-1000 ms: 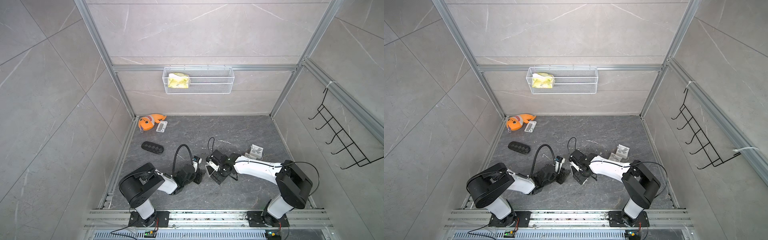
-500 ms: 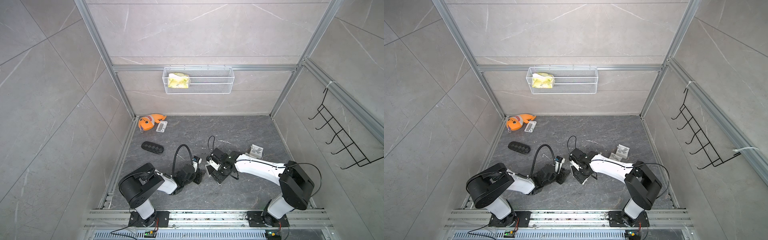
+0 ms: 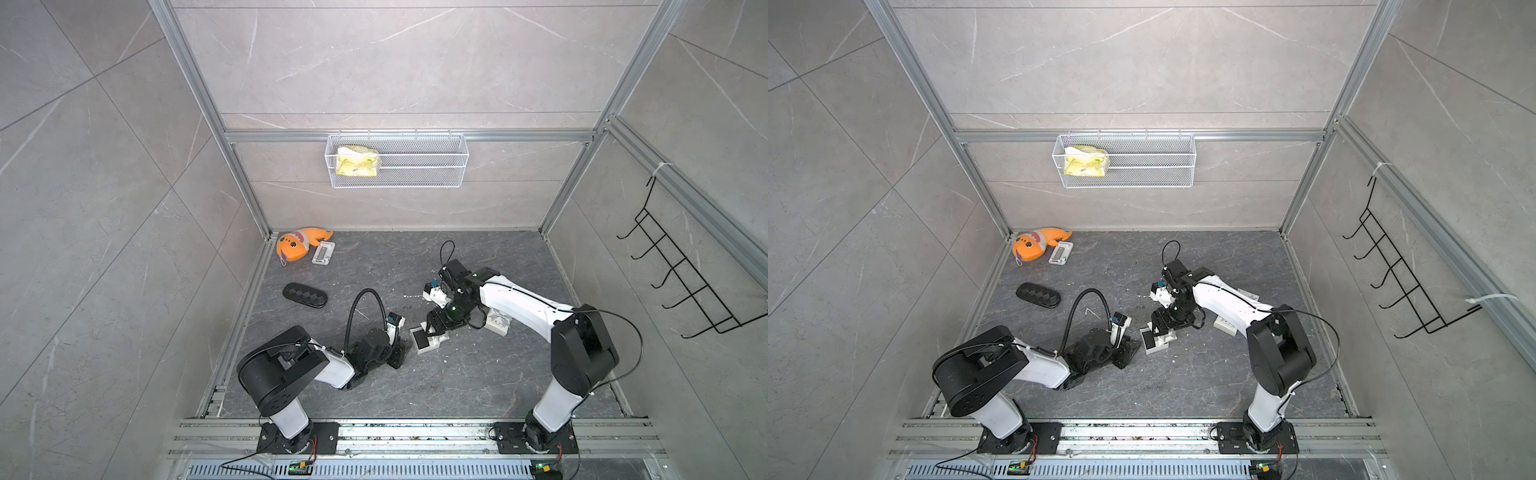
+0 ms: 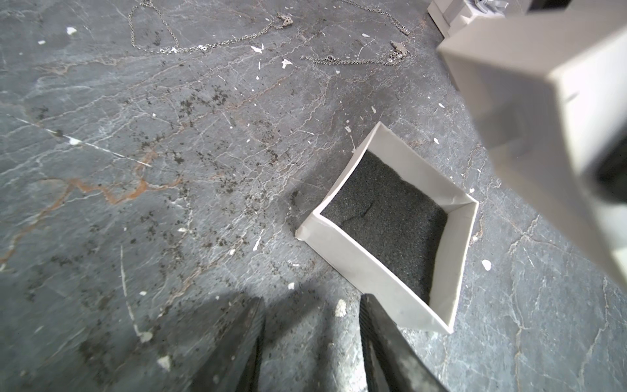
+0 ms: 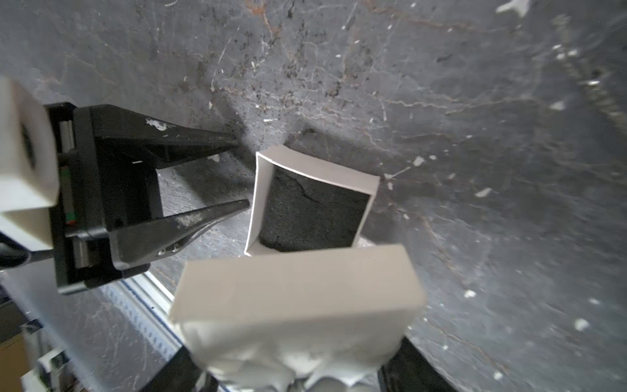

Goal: Take the necklace out of the lift-off lid jewelry box
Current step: Close the lid on the jewelry box.

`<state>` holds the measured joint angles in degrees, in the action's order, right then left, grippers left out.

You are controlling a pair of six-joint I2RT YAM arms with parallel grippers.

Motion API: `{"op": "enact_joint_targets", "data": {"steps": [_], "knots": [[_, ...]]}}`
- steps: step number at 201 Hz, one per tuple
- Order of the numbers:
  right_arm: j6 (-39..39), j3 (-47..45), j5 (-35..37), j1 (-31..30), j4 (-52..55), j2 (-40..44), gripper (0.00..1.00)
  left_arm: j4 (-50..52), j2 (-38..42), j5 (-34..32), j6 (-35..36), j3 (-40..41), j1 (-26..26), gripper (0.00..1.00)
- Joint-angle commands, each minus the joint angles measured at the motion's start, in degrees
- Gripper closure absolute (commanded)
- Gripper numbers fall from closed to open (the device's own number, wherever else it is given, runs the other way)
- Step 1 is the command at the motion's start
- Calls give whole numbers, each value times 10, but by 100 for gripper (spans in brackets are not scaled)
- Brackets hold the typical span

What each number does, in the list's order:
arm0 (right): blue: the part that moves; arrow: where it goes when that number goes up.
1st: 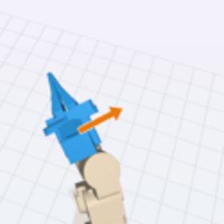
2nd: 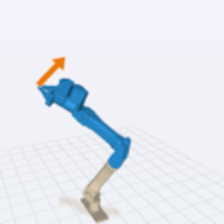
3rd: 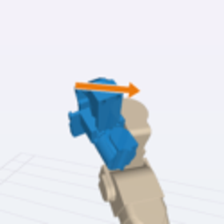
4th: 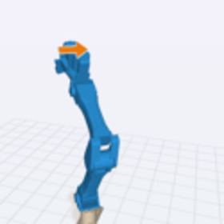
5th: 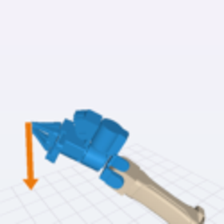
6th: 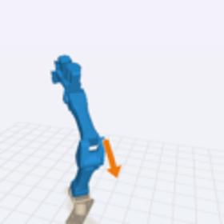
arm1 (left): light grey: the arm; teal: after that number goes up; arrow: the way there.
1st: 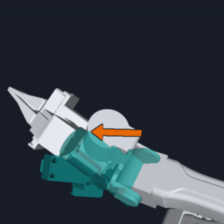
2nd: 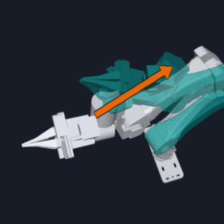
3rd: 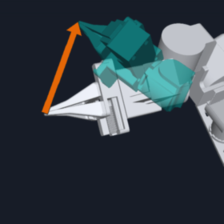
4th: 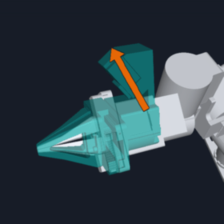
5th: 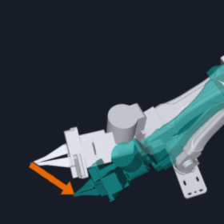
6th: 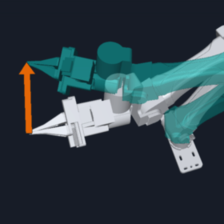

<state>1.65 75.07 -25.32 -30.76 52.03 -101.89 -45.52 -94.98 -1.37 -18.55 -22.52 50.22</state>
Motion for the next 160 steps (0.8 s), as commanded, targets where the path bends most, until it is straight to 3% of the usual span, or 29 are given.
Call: {"op": "enact_joint_targets", "data": {"steps": [1, 160], "knots": [[-15, 23, -69, 5, 48, -23, 33, -30, -3, -7, 25, -7, 0, 51], [-34, 86, -91, 38, 79, -104, 32, -3, -28, -34, 68, -49, 0, 51]]}}
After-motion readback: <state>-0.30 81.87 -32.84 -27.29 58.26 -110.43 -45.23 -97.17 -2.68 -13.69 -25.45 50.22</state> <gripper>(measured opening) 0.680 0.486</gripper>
